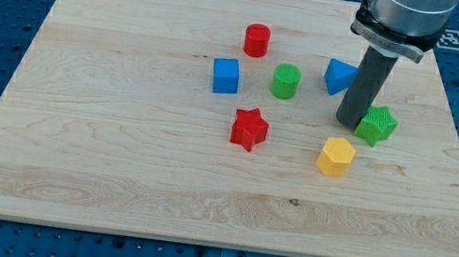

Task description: Push the green star towards the right bottom

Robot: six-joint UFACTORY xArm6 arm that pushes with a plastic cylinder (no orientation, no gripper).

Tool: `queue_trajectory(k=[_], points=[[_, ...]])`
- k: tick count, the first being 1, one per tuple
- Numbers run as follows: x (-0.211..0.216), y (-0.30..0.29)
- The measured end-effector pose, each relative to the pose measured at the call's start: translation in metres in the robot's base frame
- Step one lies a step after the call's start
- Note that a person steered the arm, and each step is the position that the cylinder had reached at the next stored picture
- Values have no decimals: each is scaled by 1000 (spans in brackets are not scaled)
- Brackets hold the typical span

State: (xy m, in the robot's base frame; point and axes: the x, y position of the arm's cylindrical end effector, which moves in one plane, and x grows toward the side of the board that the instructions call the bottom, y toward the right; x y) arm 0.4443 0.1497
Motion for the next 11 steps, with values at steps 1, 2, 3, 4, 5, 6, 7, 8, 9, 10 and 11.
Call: queue_trajectory(k=[1,2,3,4,5,6,7,8,9,10,11], points=[[-22,-5],[-33,-2],[-16,18],[-2,35],[-2,49],[-1,68],[3,70],[3,60],[5,49],[20,49],[41,49]])
